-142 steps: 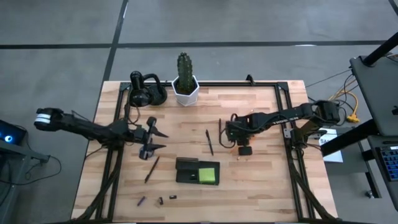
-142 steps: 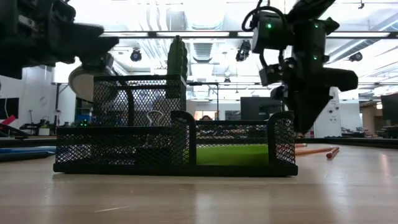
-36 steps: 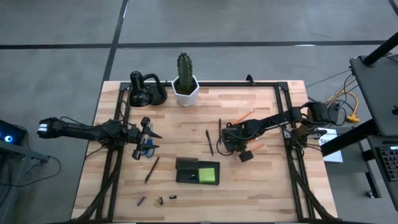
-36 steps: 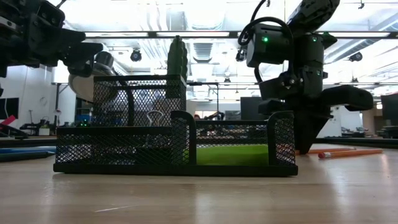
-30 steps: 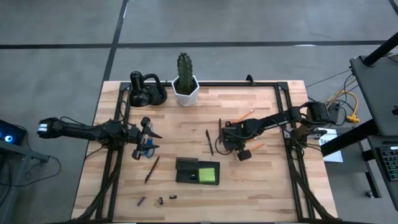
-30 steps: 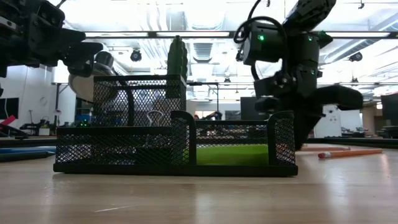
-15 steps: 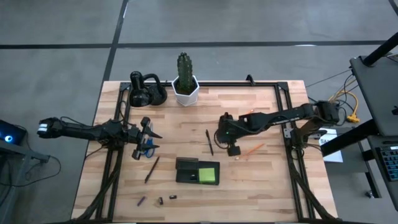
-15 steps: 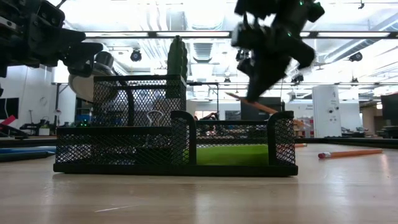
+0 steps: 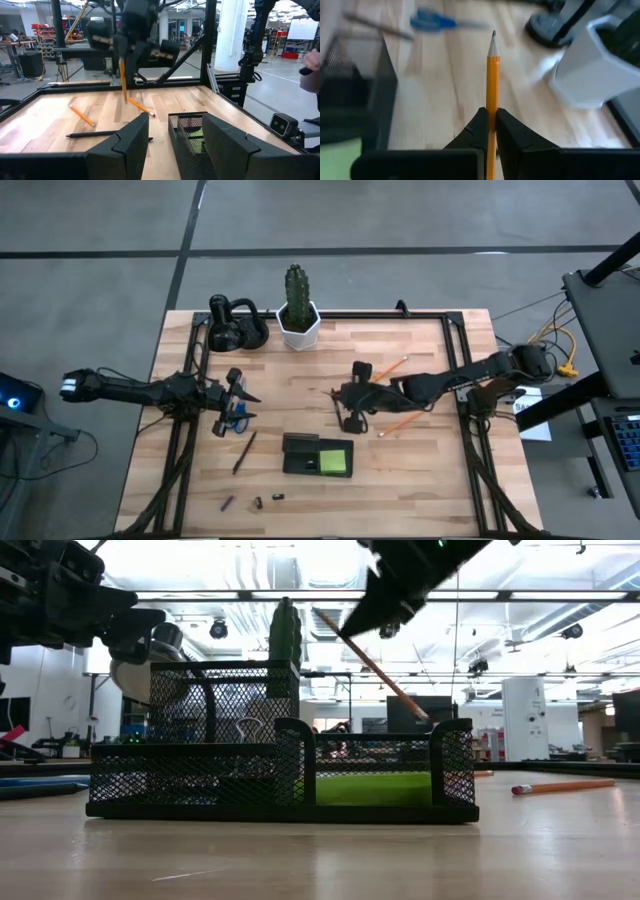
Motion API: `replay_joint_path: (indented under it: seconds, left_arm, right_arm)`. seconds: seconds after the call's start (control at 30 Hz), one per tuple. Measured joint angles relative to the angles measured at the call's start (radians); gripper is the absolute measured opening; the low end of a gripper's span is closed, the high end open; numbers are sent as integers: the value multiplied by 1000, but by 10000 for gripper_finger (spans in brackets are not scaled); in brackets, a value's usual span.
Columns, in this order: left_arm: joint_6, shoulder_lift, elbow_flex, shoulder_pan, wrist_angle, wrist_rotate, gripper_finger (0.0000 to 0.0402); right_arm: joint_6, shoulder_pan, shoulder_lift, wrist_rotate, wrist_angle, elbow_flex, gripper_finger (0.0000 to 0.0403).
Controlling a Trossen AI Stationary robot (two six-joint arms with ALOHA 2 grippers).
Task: Pick and place office supplies into organizer
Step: Put the middle yellow pencil into the desk organizer
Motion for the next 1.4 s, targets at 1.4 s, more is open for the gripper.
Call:
replay_joint_path:
  seconds: [1.4]
  left_arm:
    - [0,0,0,0,0,0,170]
  right_arm:
    - [-161,194,242,42,1229,-160,11]
